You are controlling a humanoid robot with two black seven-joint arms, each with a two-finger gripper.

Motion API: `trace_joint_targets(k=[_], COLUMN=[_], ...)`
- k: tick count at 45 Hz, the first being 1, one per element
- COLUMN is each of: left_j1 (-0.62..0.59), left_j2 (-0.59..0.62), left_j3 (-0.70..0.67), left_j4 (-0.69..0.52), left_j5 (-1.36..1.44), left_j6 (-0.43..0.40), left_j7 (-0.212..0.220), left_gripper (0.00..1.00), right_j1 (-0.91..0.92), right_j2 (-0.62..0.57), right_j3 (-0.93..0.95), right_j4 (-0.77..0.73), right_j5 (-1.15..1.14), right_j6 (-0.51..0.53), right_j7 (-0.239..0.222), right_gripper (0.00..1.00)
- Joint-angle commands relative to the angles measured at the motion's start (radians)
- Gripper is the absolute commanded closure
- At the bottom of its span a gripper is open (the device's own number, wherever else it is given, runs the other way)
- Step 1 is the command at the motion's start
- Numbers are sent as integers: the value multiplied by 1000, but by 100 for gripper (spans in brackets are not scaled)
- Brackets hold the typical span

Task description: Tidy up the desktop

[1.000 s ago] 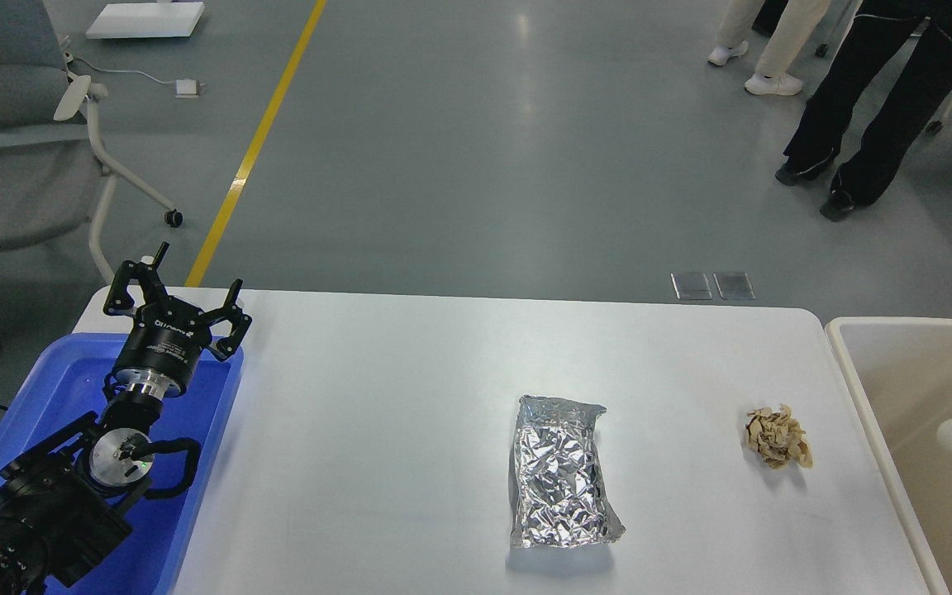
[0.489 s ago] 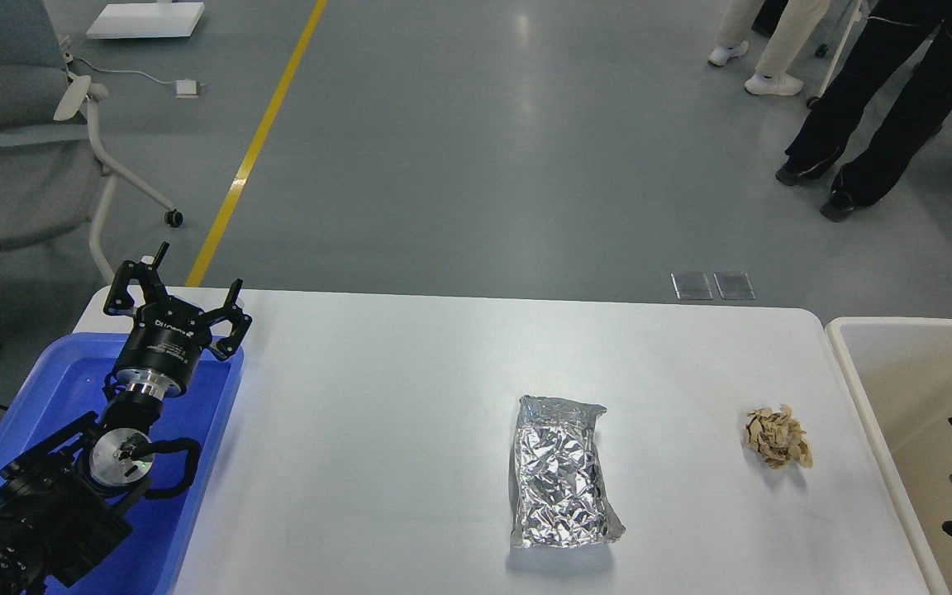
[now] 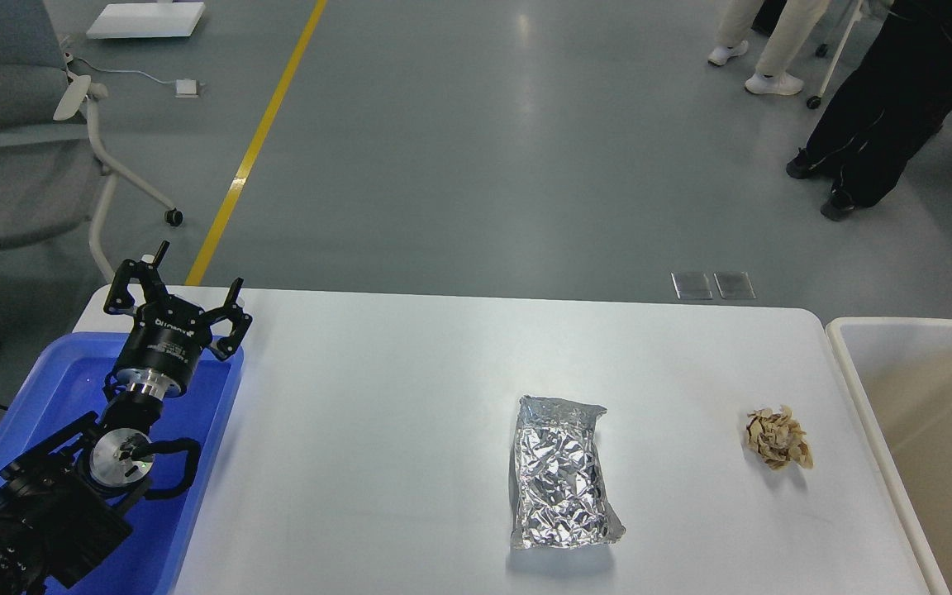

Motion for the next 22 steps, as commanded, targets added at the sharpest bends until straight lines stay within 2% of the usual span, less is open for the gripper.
trace_joint_targets(k=[1, 6, 12, 17, 22], left_j1=[0, 0, 0, 0, 0], left_j2=[0, 0, 0, 0, 0], left_j3=[0, 0, 0, 2, 0], left_j4=[0, 0, 0, 0, 0], left_j5=[0, 0, 0, 0, 0], left_j6=[0, 0, 0, 0, 0], left_j7=[0, 0, 0, 0, 0], left_gripper=[0, 0, 0, 0, 0], right_j1=[146, 155, 135, 85, 13], right_j2=[-124, -196, -283, -292, -257], right_j3=[285, 492, 683, 856, 1043], right_j4=[145, 286, 558, 698, 745], right_j5=[1, 1, -2, -14, -16], right_j6=[58, 77, 82, 108, 158], right_j7=[0, 0, 1, 5, 5], right_gripper=[0, 0, 0, 0, 0])
